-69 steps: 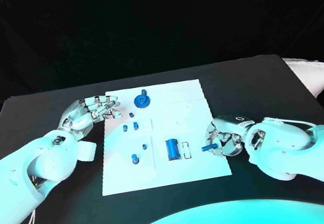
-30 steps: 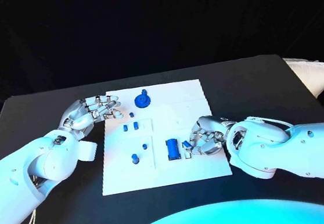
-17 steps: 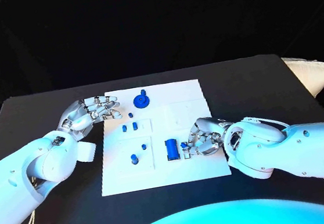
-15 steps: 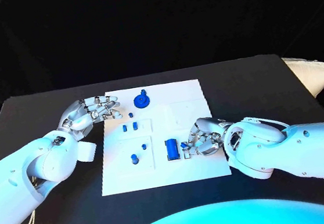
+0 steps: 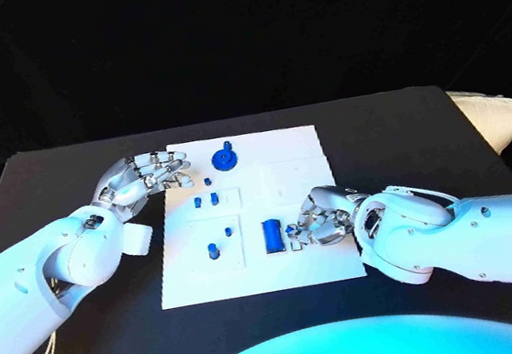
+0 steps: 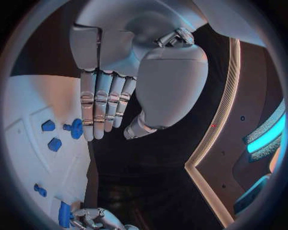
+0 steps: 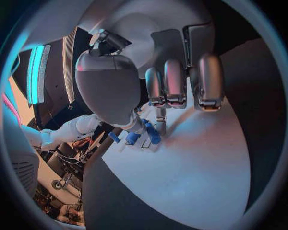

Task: Assemble the parts on the task board

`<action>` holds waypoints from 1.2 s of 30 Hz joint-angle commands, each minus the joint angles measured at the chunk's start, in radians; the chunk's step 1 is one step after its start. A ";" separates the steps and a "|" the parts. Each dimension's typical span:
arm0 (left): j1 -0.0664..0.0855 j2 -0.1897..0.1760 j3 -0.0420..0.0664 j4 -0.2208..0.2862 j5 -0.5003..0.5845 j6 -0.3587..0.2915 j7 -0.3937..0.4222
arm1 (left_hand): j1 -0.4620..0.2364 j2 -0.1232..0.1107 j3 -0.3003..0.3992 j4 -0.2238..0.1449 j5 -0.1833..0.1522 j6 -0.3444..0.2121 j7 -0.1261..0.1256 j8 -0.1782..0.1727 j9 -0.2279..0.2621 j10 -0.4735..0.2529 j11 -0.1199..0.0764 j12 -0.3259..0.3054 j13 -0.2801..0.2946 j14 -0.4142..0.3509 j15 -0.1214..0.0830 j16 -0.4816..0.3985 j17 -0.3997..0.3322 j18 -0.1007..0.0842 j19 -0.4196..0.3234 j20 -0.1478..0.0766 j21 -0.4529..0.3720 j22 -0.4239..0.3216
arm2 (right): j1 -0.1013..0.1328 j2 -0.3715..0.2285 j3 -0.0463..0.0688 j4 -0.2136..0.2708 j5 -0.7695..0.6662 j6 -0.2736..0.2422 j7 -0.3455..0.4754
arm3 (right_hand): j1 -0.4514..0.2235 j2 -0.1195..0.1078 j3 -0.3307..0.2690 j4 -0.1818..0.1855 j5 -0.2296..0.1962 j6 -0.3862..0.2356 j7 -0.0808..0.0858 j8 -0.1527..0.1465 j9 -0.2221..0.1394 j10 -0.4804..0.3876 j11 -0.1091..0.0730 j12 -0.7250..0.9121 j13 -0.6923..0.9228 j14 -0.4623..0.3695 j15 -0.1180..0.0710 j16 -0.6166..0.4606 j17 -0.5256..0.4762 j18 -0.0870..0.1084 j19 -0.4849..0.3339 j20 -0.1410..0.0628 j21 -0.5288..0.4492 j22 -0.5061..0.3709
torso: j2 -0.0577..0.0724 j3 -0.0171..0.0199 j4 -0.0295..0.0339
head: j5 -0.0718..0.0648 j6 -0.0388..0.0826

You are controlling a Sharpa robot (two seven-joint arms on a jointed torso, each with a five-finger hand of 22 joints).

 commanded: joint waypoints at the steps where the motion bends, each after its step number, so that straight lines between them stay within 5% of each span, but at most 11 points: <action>1: 0.000 0.001 0.001 0.002 0.003 0.019 0.003 | -0.003 0.007 0.001 0.006 0.003 -0.005 0.035 0.005 -0.002 -0.007 -0.001 0.002 0.000 -0.007 -0.002 -0.004 0.002 -0.014 -0.002 0.005 -0.007 -0.001 | -0.001 -0.001 0.000 0.003 -0.002 -0.003 -0.005 | -0.010 0.006 0.009 -0.004 0.017 0.008 -0.005 -0.001 0.000 0.104 -0.004 0.007 0.263 0.106 -0.006 0.006 0.263 -0.013 0.088 -0.003 0.006 0.240 | 0.000 0.0003 -0.0002 | -0.001 0.000; 16: 0.000 0.000 0.001 0.002 0.003 0.021 0.001 | -0.004 0.007 0.001 0.008 0.003 -0.005 0.035 0.006 -0.002 -0.007 -0.001 0.002 0.000 -0.007 -0.001 -0.004 0.002 -0.014 -0.003 0.006 -0.007 -0.002 | -0.001 0.002 0.000 0.005 -0.002 -0.001 -0.001 | 0.018 0.020 0.062 -0.022 0.078 0.018 -0.015 0.010 0.007 0.104 -0.013 0.007 0.263 0.106 -0.013 0.006 0.263 -0.013 0.089 -0.008 0.006 0.241 | 0.000 -0.0005 0.0004 | -0.001 0.000; 36: 0.000 0.000 0.001 0.002 0.003 0.024 -0.002 | -0.006 0.008 0.001 0.011 0.003 -0.006 0.035 0.006 -0.002 -0.008 -0.001 0.003 0.000 -0.009 -0.001 -0.006 0.003 -0.014 -0.003 0.006 -0.010 -0.004 | -0.001 0.004 0.000 0.009 0.009 0.006 0.008 | -0.003 0.004 0.062 -0.010 0.083 0.022 -0.014 0.015 0.010 0.104 -0.013 0.007 0.263 0.106 -0.014 0.006 0.263 -0.013 0.089 -0.009 0.005 0.240 | 0.000 -0.0002 0.0000 | 0.001 0.000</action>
